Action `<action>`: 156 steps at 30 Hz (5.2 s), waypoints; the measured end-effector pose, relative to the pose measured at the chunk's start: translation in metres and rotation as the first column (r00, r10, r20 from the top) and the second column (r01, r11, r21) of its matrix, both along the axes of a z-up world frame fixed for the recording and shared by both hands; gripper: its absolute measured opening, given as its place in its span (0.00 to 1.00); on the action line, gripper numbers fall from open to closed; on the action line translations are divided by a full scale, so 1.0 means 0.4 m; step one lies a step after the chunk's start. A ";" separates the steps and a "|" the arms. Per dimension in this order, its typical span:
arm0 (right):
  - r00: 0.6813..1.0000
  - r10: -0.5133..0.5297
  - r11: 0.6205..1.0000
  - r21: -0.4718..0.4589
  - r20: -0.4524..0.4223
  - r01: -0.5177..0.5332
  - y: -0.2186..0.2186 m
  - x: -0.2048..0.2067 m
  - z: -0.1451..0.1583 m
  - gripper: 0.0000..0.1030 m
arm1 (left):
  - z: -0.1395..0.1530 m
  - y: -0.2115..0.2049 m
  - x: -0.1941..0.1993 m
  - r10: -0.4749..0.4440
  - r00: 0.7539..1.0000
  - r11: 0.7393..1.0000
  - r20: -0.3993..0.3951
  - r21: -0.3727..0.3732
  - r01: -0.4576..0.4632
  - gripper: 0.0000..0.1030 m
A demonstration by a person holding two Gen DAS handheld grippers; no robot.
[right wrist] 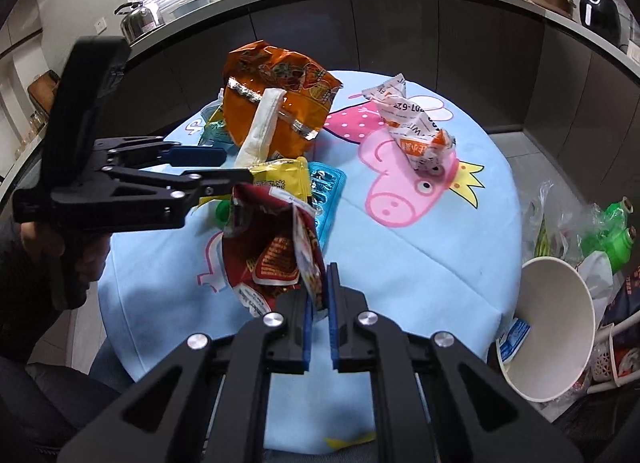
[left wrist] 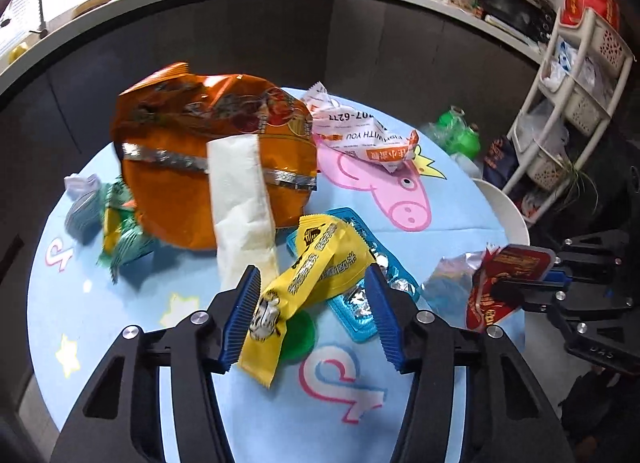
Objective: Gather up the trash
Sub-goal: 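Grasp the yellow wrapper with the left tool while the right tool grasps the red chip bag, then carry both wrappers over the bin and open both tools to drop them, then grasp the green lid with the left tool while the right tool grasps the blue blister pack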
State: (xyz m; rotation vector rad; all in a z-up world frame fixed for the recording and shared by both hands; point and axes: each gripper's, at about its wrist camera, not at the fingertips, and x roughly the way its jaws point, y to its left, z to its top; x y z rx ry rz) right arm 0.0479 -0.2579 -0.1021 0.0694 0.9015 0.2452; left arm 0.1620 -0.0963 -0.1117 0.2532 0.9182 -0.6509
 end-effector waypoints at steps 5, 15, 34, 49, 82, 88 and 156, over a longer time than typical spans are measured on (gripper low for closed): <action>0.999 -0.036 0.999 0.028 -0.008 0.036 -0.025 0.002 -0.005 0.09 | -0.025 -0.028 0.022 -0.027 0.999 0.998 -0.026 0.051 0.028 0.43; 0.998 -0.059 0.997 0.048 -0.022 0.060 -0.034 0.007 -0.017 0.09 | -0.041 -0.036 0.014 -0.026 0.998 0.998 -0.060 0.062 0.030 0.18; 0.974 -0.197 0.978 0.094 0.116 0.186 -0.155 -0.064 0.099 0.08 | 0.228 -0.004 -0.069 0.006 0.998 0.941 -0.055 -0.338 -0.024 0.09; 0.899 -0.414 0.909 0.116 0.140 0.400 -0.382 -0.162 0.103 0.08 | 0.263 -0.246 -0.098 -0.190 0.978 0.897 -0.082 -0.420 0.139 0.09; 0.786 -0.604 0.791 0.019 -0.129 0.611 -0.668 -0.180 -0.263 0.10 | -0.106 -0.776 -0.063 -0.328 0.912 0.940 -0.246 -0.183 0.289 0.10; 0.807 -0.578 0.815 -0.031 -0.120 0.579 -0.661 -0.156 -0.283 0.35 | -0.116 -0.786 -0.058 -0.291 0.931 0.953 -0.220 -0.157 0.261 0.56; 0.995 -0.094 0.995 -0.026 -0.043 0.093 0.063 0.093 -0.026 0.96 | 0.059 0.265 -0.201 0.412 0.906 0.887 -0.103 -0.181 -0.424 0.89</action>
